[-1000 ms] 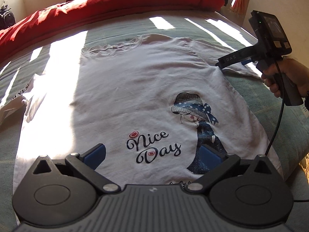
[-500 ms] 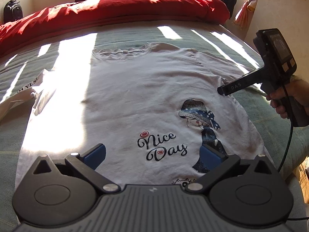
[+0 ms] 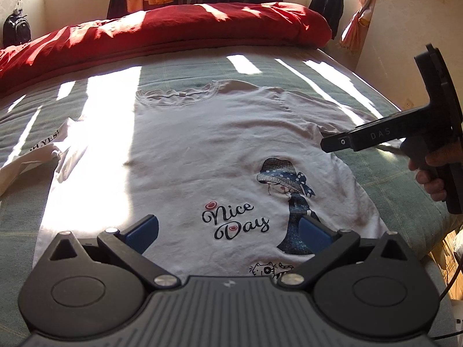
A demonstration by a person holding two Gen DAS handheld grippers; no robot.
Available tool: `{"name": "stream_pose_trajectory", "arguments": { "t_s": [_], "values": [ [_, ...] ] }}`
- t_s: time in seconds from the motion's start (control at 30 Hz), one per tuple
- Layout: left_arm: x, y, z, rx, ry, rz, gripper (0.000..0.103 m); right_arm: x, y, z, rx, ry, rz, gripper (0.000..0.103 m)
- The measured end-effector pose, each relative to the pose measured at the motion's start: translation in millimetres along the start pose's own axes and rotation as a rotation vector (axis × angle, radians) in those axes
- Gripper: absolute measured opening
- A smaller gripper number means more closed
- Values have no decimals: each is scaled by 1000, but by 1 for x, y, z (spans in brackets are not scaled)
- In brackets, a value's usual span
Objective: Fold clothes
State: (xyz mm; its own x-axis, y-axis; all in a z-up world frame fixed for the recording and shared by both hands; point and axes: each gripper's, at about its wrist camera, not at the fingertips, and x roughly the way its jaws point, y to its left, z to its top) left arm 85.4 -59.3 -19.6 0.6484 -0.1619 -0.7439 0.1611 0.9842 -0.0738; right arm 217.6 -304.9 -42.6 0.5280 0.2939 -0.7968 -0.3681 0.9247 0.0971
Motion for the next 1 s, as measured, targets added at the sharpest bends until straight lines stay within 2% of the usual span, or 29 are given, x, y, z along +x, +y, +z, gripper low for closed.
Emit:
{"name": "stream_pose_trajectory", "arguments": {
  "t_s": [0.1,0.2,0.37,0.5,0.6,0.7,0.77,0.87,1.0],
  "values": [
    [-6,5,-1,-10,-7,16,103,16,20,-4,15,11,138,103],
    [-10,10,-3,-21,-9,26,103,32,27,-19,69,71,203,103],
    [-13,15,-7,-39,-10,22,103,19,19,-46,97,125,184,103],
    [-14,16,-10,-49,-12,13,103,0,9,-68,151,190,227,103],
    [-17,16,-11,-49,-15,3,103,-11,12,-72,161,212,245,103],
    [-22,15,-13,-44,-18,9,103,-16,19,-68,199,185,279,103],
    [-27,16,-14,-46,-20,6,103,-13,24,-69,223,200,294,103],
    [-32,19,-18,-47,-19,11,103,-5,30,-80,240,262,257,103],
    [-33,23,-24,-56,-8,7,103,-18,25,-101,285,289,236,103]
  ]
}}
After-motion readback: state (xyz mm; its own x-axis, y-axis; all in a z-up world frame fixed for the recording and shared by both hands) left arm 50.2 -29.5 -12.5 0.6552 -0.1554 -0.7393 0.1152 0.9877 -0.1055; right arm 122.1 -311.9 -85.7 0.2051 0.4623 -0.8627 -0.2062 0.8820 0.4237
